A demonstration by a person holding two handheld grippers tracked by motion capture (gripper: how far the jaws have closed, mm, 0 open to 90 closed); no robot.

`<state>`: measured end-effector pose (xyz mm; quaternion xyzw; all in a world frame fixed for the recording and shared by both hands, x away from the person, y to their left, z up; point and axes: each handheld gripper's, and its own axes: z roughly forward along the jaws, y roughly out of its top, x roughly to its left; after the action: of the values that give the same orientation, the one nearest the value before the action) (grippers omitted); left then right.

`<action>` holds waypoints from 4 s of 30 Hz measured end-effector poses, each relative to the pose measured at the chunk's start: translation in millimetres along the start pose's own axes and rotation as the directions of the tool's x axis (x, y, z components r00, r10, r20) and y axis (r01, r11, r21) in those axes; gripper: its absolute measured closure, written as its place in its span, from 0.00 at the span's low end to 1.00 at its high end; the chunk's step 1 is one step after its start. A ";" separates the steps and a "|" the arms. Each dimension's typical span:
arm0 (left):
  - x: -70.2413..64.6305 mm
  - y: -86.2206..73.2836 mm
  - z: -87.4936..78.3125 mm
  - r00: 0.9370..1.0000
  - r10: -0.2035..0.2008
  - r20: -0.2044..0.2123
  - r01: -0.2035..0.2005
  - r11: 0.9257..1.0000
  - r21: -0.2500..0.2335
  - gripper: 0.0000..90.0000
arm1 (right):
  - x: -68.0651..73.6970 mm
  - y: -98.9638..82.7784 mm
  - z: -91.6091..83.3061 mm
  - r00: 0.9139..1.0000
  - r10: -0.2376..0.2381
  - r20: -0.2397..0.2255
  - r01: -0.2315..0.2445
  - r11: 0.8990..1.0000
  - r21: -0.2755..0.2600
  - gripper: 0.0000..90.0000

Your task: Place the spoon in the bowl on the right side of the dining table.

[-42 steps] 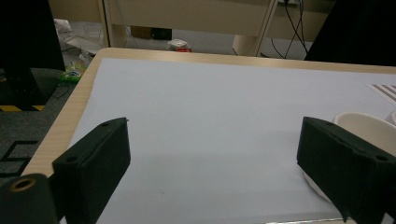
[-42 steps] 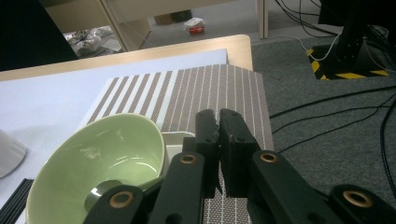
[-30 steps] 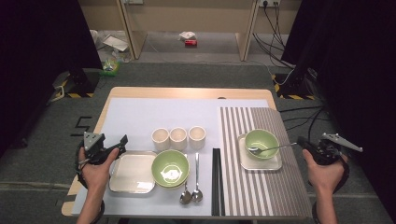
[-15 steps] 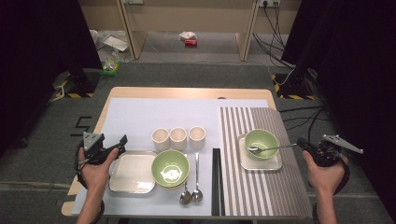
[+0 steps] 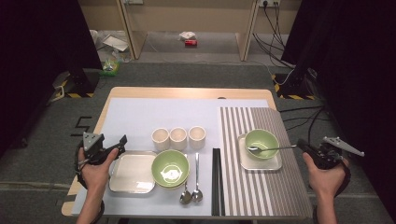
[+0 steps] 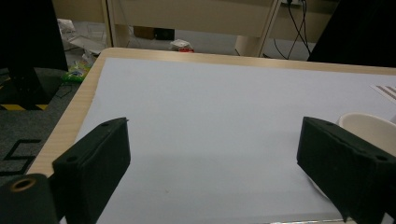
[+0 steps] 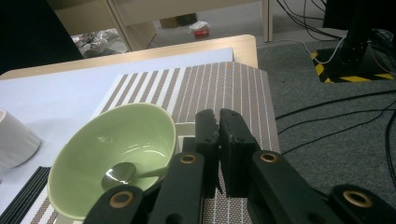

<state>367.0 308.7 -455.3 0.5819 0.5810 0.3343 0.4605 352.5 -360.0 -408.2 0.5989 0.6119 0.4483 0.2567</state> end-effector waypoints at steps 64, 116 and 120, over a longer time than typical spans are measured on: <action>-0.9 0.3 0.3 1.000 0.002 -0.001 -0.002 1.000 0.002 0.10 | -0.5 0.7 -2.4 1.000 0.021 -0.012 -0.021 0.999 0.049 0.98; 1.4 1.0 -2.1 1.000 -0.005 -0.009 0.005 1.000 -0.008 0.10 | 14.0 -5.7 -7.2 0.999 -0.025 -0.019 0.025 1.000 -0.015 0.90; 1.2 0.9 -1.9 1.000 -0.005 -0.010 0.005 1.000 -0.008 0.10 | 16.5 -3.3 -7.5 0.999 -0.039 -0.013 0.039 0.999 -0.027 0.88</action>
<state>365.7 310.3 -453.9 0.5769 0.5832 0.3384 0.4610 342.0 -345.6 -403.9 0.5802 0.6191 0.4556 0.2694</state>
